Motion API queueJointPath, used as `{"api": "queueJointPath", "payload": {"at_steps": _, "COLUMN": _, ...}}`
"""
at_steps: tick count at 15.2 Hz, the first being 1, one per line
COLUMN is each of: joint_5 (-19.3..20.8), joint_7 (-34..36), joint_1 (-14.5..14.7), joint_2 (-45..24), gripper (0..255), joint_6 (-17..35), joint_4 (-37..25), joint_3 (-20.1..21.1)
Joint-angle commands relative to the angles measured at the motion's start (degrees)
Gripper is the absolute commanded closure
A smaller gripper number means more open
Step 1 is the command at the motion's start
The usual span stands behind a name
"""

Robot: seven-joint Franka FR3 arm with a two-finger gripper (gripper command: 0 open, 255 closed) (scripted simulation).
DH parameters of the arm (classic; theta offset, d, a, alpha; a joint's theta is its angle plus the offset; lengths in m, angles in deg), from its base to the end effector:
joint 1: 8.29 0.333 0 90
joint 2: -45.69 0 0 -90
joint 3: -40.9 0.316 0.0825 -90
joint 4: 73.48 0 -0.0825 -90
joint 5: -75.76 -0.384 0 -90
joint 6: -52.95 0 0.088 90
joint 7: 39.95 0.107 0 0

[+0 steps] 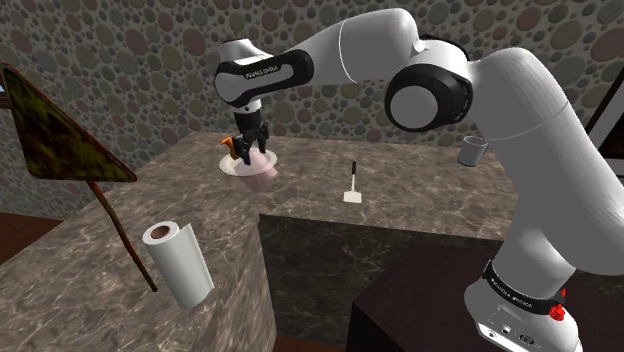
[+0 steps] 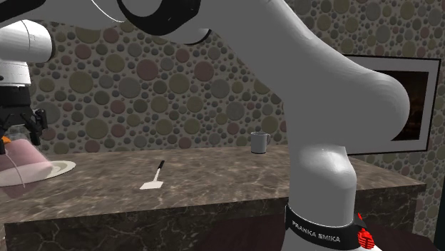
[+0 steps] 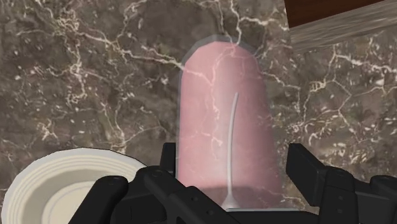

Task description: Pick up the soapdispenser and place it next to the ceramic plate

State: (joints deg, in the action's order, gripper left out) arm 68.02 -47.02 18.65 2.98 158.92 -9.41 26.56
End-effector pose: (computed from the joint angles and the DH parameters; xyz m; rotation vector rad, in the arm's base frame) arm 0.7170 0.2291 0.3792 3.0499 0.5725 0.0122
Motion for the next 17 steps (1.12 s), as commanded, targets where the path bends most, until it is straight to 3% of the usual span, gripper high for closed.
{"api": "queueJointPath", "payload": {"at_steps": 1, "joint_5": -0.06, "joint_7": -0.04, "joint_1": 0.12, "joint_2": -0.10, "gripper": 255, "joint_6": 1.60, "joint_4": 1.45, "joint_3": 0.04}}
{"api": "queueJointPath", "payload": {"at_steps": 6, "joint_5": -0.29, "joint_7": -0.15, "joint_1": 0.25, "joint_2": -1.03, "gripper": 255, "joint_6": 4.89, "joint_4": 3.84, "joint_3": 0.19}}
{"api": "queueJointPath", "payload": {"at_steps": 14, "joint_5": -0.30, "joint_7": -0.16, "joint_1": 0.26, "joint_2": -1.04, "gripper": 255, "joint_6": 4.88, "joint_4": 3.83, "joint_3": 0.17}}
{"api": "queueJointPath", "payload": {"at_steps": 15, "joint_5": -0.30, "joint_7": -0.06, "joint_1": 0.32, "joint_2": -1.16, "gripper": 0, "joint_6": 4.88, "joint_4": 3.70, "joint_3": 0.20}}
{"api": "queueJointPath", "payload": {"at_steps": 17, "joint_5": -0.31, "joint_7": -0.13, "joint_1": 0.37, "joint_2": -1.04, "gripper": 0, "joint_6": 5.46, "joint_4": 4.40, "joint_3": 0.20}}
